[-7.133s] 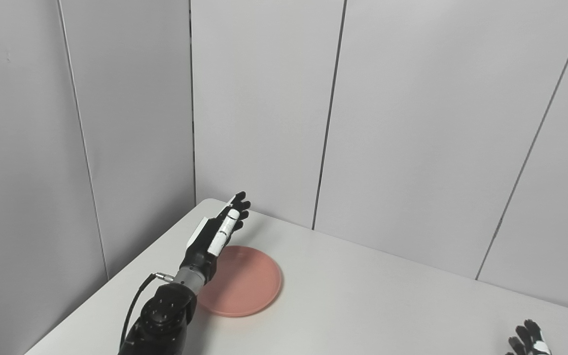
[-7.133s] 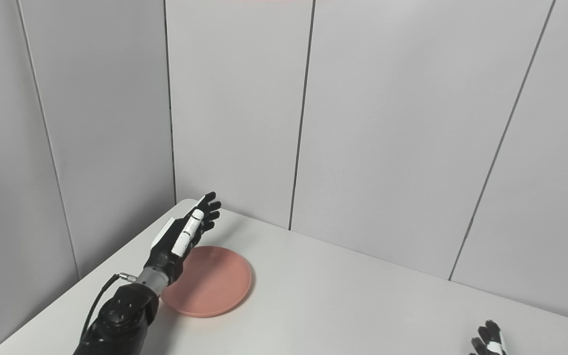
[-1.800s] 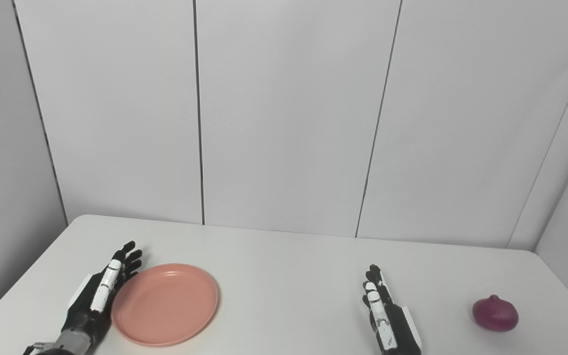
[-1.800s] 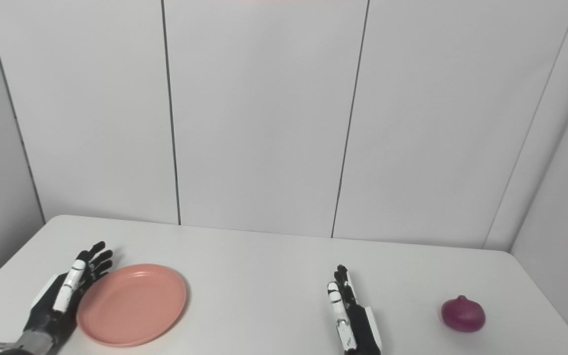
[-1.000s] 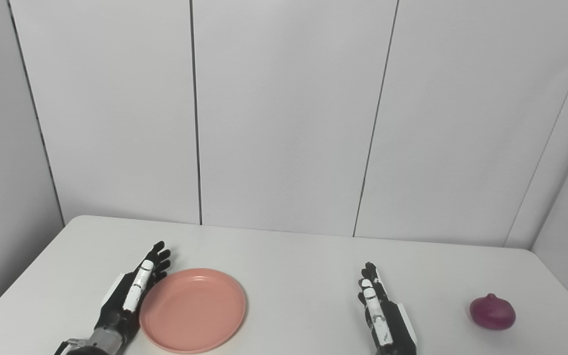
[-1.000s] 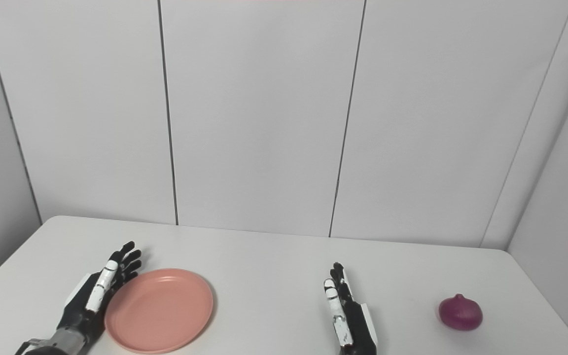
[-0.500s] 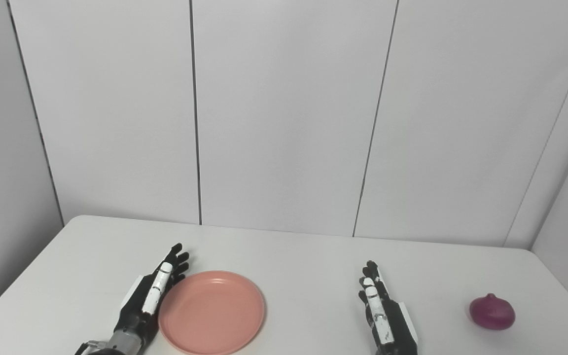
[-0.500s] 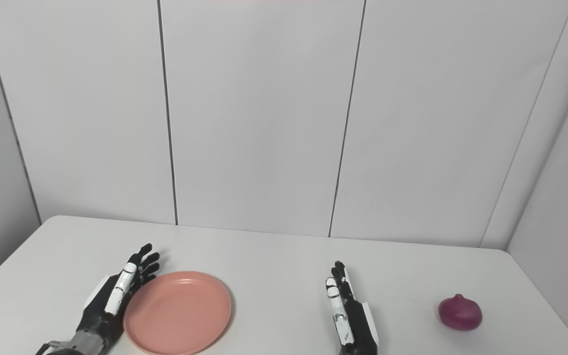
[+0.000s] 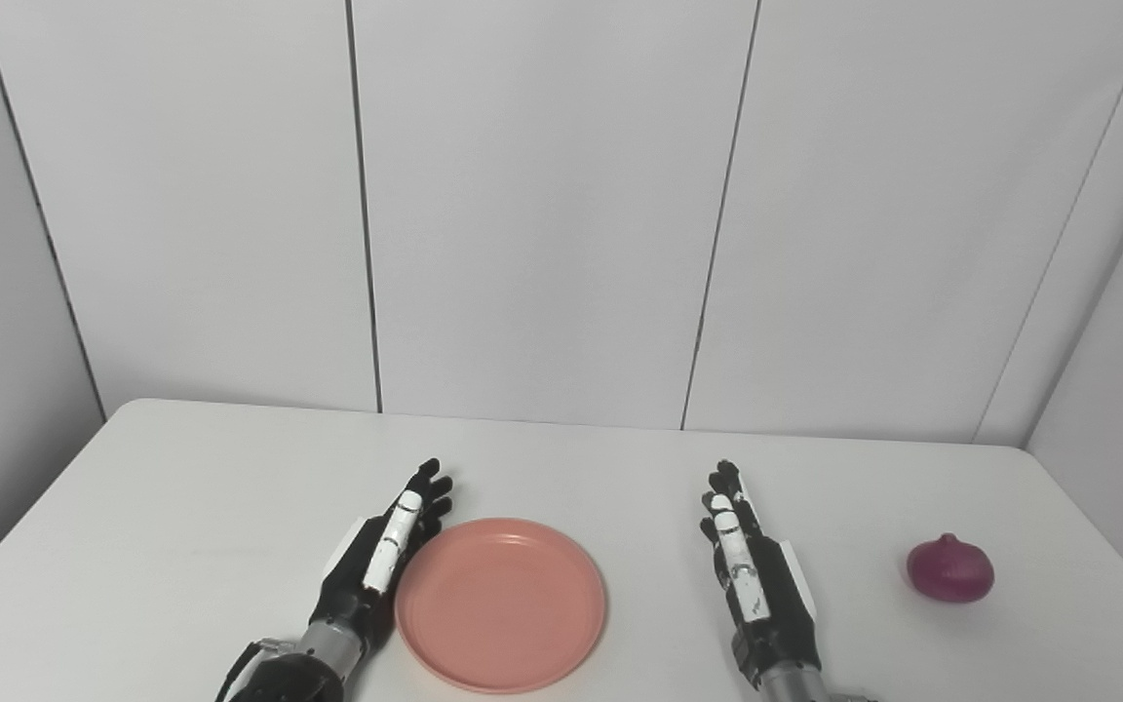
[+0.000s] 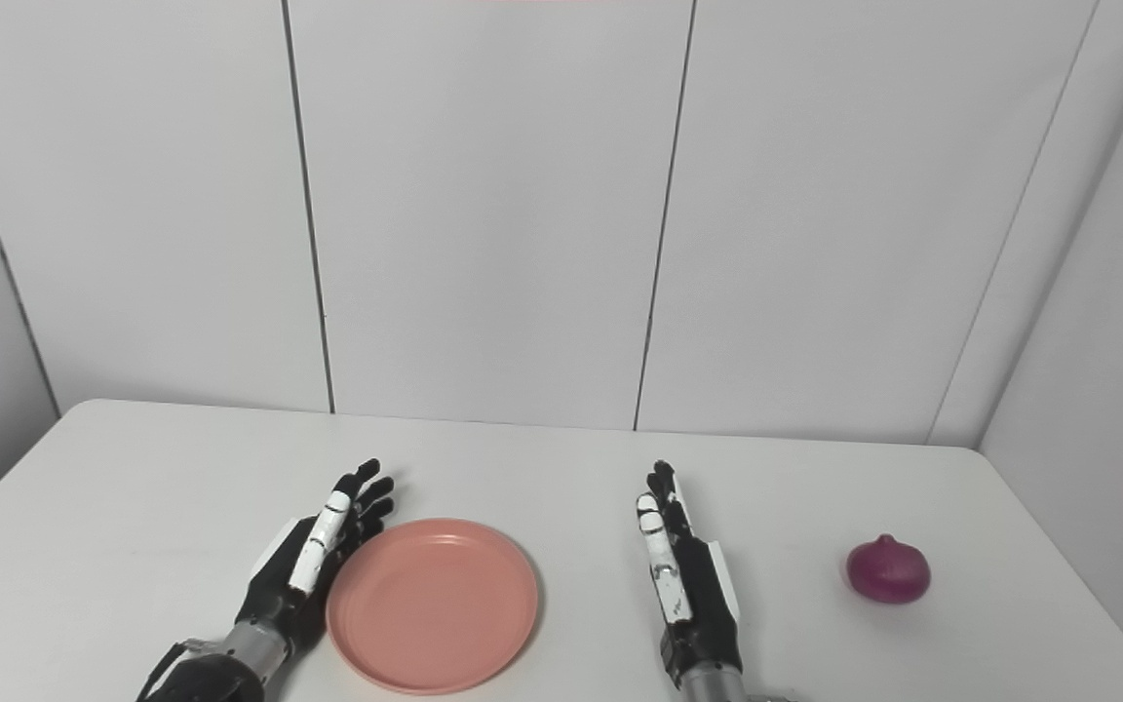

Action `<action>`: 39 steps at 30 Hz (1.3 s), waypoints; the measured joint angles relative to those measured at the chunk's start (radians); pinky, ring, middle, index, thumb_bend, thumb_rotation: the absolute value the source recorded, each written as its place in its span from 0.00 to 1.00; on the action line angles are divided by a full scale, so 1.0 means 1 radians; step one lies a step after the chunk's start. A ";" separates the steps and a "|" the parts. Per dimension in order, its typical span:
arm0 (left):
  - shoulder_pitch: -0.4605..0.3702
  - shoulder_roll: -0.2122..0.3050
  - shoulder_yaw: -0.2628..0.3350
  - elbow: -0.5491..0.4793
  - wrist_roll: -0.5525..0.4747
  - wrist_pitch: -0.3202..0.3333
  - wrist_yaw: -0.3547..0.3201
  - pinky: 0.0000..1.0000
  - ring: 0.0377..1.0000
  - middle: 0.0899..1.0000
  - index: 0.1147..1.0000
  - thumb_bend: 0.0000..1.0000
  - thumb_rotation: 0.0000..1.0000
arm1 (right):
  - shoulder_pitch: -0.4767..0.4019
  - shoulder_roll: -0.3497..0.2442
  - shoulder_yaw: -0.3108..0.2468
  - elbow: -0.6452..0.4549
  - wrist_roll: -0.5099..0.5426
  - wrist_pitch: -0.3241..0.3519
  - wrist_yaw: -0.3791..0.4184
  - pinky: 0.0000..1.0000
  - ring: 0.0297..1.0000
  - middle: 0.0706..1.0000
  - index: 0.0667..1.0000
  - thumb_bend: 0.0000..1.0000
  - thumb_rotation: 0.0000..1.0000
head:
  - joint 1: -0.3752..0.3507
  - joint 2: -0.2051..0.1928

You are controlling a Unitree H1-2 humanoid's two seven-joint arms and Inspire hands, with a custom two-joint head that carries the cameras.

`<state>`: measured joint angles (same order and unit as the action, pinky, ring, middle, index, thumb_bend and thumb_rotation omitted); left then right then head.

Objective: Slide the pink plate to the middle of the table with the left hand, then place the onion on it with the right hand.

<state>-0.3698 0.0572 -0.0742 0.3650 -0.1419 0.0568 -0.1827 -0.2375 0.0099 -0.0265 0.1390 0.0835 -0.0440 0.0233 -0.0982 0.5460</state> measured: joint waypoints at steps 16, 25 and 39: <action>0.001 -0.041 -0.036 -0.041 0.022 0.053 0.009 1.00 0.97 0.97 0.96 0.69 1.00 | -0.004 0.001 0.000 -0.052 0.020 0.051 -0.001 1.00 1.00 1.00 1.00 0.47 0.86 | -0.026 0.058; 0.002 -0.045 -0.052 -0.066 0.022 0.087 0.007 1.00 0.98 0.98 0.98 0.66 1.00 | -0.008 0.000 0.000 -0.079 0.015 0.078 -0.008 1.00 1.00 1.00 1.00 0.47 0.87 | -0.026 0.077; 0.016 -0.075 -0.044 -0.070 0.019 0.078 0.008 1.00 0.99 0.99 1.00 0.66 1.00 | -0.009 -0.003 0.000 -0.087 -0.002 0.120 -0.018 1.00 1.00 1.00 1.00 0.53 0.85 | -0.035 0.083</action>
<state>-0.3539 -0.0178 -0.1186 0.2951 -0.1229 0.1353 -0.1747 -0.2464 0.0070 -0.0268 0.0515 0.0819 0.0758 0.0054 -0.1335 0.6289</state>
